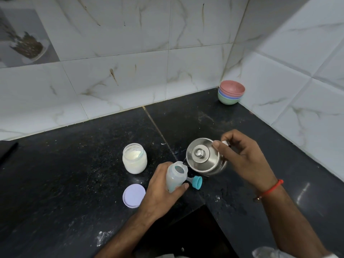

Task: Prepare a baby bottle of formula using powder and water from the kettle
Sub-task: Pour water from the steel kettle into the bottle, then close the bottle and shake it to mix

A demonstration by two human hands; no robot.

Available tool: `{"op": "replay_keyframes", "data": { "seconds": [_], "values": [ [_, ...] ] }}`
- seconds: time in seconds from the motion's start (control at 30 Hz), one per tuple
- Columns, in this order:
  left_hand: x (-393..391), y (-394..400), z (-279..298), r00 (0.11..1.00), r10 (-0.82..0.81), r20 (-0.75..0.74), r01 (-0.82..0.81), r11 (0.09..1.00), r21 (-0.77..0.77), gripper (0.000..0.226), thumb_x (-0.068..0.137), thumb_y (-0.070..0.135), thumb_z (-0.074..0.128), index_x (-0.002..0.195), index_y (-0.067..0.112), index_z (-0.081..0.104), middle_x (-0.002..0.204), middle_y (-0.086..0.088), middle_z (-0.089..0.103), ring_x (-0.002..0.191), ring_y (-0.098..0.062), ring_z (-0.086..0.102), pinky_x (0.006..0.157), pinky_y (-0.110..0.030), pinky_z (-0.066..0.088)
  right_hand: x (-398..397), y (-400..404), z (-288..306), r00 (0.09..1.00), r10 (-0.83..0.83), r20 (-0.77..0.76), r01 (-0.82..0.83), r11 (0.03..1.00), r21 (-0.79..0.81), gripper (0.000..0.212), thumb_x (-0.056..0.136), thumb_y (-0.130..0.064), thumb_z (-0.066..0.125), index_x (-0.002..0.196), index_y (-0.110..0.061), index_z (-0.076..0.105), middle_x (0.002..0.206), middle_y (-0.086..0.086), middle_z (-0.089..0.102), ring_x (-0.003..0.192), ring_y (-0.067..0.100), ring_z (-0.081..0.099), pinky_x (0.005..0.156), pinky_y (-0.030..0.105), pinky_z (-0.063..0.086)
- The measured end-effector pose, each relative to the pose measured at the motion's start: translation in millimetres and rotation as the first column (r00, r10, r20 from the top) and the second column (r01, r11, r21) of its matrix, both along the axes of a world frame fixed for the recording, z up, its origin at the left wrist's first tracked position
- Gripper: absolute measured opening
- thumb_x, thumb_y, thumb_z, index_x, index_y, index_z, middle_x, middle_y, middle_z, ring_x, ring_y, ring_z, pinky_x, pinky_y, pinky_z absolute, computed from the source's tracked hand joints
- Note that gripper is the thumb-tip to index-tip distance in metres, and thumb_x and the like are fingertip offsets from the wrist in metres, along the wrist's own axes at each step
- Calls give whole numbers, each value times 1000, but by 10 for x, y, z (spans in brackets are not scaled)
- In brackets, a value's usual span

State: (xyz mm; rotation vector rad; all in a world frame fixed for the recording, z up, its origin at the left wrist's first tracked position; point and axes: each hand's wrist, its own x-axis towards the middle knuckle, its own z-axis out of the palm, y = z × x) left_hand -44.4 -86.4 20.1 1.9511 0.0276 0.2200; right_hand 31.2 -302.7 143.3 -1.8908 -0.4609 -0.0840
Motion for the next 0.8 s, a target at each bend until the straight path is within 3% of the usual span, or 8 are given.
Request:
{"op": "replay_keyframes", "data": {
  "seconds": [0.13,0.27,0.43,0.57,0.67,0.73,0.8],
  "values": [
    [-14,7,-14,999,14,-36,-16,998,-54,49,82,37,87,119,39,55,114,16,66,108,-5,63,85,-17,51,71,-49,-396,963,-72,-260,160,928,337,12,95,-14,69,85,-13,62,79,9,58,72,19,53,64,34,46],
    [-56,38,-51,996,20,-86,-30,993,-115,50,82,48,84,120,39,53,108,18,68,103,-8,66,84,-25,56,260,-115,-908,885,-156,-440,378,790,482,15,99,-14,64,85,-17,59,80,0,64,72,13,62,61,30,53],
    [-120,61,-73,990,88,-106,-105,979,-174,52,78,61,78,119,44,51,112,17,69,108,-10,67,92,-38,59,434,-142,-1483,775,-297,-558,594,643,483,22,100,-16,63,81,-22,55,76,-7,63,73,8,59,60,26,53],
    [-177,89,-50,981,152,-117,-176,954,-241,41,81,52,77,113,51,52,111,17,72,108,-9,69,91,-29,57,439,-133,-1719,739,-339,-582,641,619,454,21,100,-19,64,82,-23,54,82,-4,60,77,9,59,60,23,52],
    [-230,100,-25,971,190,-141,-221,943,-250,42,87,35,82,117,41,53,110,15,73,107,-4,69,85,-16,53,428,-134,-1839,731,-334,-595,652,600,463,20,100,-19,64,83,-23,55,85,-5,62,81,10,61,68,29,52],
    [-259,104,-42,971,192,-145,-221,948,-229,39,90,28,81,116,35,54,108,19,72,103,-3,68,85,-18,55,435,-127,-1885,722,-335,-605,661,595,458,20,100,-19,64,83,-24,55,85,-5,62,81,9,60,71,32,51],
    [-284,97,-55,971,188,-150,-217,955,-205,40,87,34,79,117,35,53,108,20,70,103,-4,68,85,-23,57,453,-105,-1924,707,-348,-615,675,590,443,21,100,-19,64,83,-24,54,83,-6,61,77,8,58,68,29,47]
  ]
}}
